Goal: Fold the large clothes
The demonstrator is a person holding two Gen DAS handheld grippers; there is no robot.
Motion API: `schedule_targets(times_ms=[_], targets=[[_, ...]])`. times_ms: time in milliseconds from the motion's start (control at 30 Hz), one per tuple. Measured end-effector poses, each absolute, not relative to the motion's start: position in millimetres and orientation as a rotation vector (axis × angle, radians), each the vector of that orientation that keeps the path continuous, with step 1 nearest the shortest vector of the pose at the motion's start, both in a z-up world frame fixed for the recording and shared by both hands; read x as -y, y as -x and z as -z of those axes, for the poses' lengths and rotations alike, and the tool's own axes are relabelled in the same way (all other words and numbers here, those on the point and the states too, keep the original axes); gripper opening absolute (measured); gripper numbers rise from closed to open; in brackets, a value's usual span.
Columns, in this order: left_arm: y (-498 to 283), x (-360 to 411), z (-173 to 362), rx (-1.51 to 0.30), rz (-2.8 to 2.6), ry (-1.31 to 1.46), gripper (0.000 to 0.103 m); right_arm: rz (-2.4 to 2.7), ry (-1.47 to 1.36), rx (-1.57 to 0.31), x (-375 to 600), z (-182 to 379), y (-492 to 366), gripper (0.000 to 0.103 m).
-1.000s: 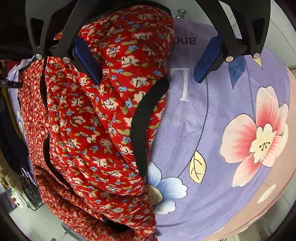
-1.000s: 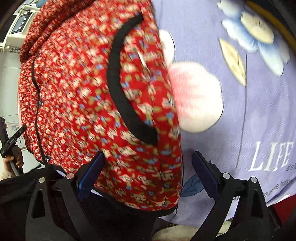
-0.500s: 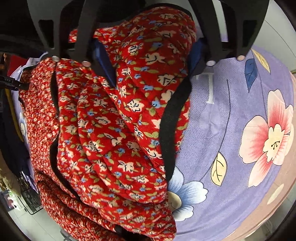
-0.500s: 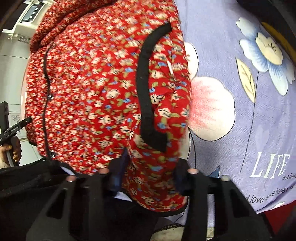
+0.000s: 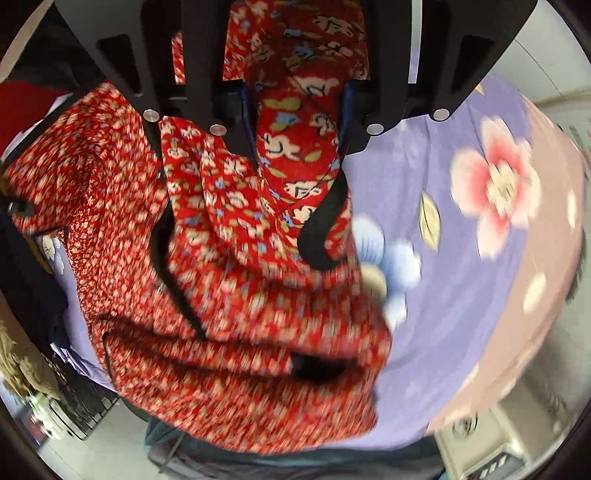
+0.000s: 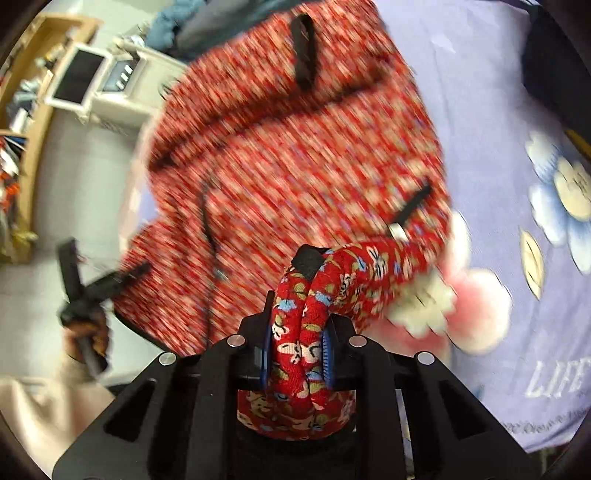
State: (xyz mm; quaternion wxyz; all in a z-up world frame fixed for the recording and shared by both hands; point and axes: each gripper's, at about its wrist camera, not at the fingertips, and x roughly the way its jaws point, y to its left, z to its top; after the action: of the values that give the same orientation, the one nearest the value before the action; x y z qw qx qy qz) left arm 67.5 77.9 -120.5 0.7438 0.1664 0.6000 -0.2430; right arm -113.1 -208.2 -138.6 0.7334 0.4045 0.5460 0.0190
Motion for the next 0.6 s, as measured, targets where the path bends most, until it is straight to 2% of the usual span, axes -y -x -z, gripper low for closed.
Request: schedule_targets(times_ms=[167, 467, 533, 567, 600], targets=[[-75, -57, 104, -1.252, 0.534, -0.42, 0.033, -0.076, -0.885, -1.159, 222, 121, 92, 0.021], [-103, -67, 81, -1.212, 0.544, -0.405, 0.033, -0.082, -0.83, -1.098, 242, 101, 46, 0.021], [-115, -66, 73, -1.168, 0.531, -0.406, 0.026, -0.066, -0.825, -1.081, 251, 98, 35, 0.021], [-122, -66, 68, -1.139, 0.514, -0.414, 0.0, -0.053, -0.825, -1.069, 258, 95, 29, 0.02], [-130, -66, 63, -1.118, 0.491, -0.417, 0.001, -0.043, -0.827, -1.058, 264, 93, 23, 0.02]])
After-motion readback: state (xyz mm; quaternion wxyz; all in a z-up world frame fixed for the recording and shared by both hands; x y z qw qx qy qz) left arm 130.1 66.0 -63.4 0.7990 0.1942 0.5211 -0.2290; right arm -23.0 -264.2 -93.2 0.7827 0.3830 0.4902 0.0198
